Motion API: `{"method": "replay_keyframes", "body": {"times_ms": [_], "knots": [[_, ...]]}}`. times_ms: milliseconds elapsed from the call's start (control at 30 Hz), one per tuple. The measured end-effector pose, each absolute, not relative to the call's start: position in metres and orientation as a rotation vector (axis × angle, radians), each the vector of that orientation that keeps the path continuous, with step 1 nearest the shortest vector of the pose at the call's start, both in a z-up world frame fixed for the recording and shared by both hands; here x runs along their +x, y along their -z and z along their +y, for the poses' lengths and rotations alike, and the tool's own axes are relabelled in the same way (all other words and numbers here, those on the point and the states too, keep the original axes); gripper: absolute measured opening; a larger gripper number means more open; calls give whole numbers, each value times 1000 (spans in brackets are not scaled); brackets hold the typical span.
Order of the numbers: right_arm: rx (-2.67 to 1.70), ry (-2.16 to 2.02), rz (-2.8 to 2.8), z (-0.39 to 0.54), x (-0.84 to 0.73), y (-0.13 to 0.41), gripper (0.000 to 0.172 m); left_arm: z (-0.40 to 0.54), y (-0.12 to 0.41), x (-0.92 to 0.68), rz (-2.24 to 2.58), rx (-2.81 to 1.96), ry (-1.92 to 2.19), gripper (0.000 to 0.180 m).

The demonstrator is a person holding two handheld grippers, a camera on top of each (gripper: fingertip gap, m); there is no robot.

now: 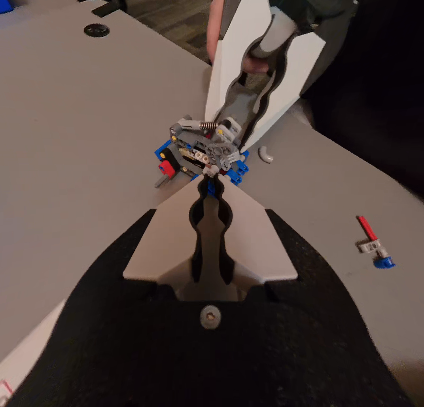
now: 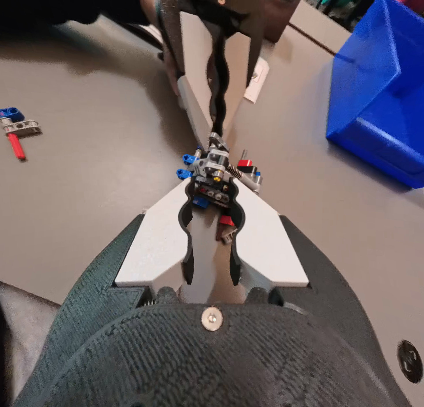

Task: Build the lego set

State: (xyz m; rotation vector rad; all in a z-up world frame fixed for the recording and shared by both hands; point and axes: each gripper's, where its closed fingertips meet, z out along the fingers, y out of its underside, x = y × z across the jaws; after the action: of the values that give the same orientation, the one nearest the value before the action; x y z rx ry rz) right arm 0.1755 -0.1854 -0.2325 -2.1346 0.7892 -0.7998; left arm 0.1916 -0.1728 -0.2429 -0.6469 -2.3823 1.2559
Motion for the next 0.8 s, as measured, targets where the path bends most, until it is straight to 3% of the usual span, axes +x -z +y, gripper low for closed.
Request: {"method": "replay_keyframes", "body": {"times_ms": [467, 567, 800], "knots": [[-2267, 1082, 762, -205, 143, 211, 26, -151, 243, 162, -2606, -124, -1365, 0], [-2200, 947, 520, -163, 124, 209, 9, -152, 243, 153, -2607, -22, -1381, 0], [-2247, 1047, 500, -161, 128, 228, 13, -155, 245, 147, -2649, 151, -1421, 0]]}}
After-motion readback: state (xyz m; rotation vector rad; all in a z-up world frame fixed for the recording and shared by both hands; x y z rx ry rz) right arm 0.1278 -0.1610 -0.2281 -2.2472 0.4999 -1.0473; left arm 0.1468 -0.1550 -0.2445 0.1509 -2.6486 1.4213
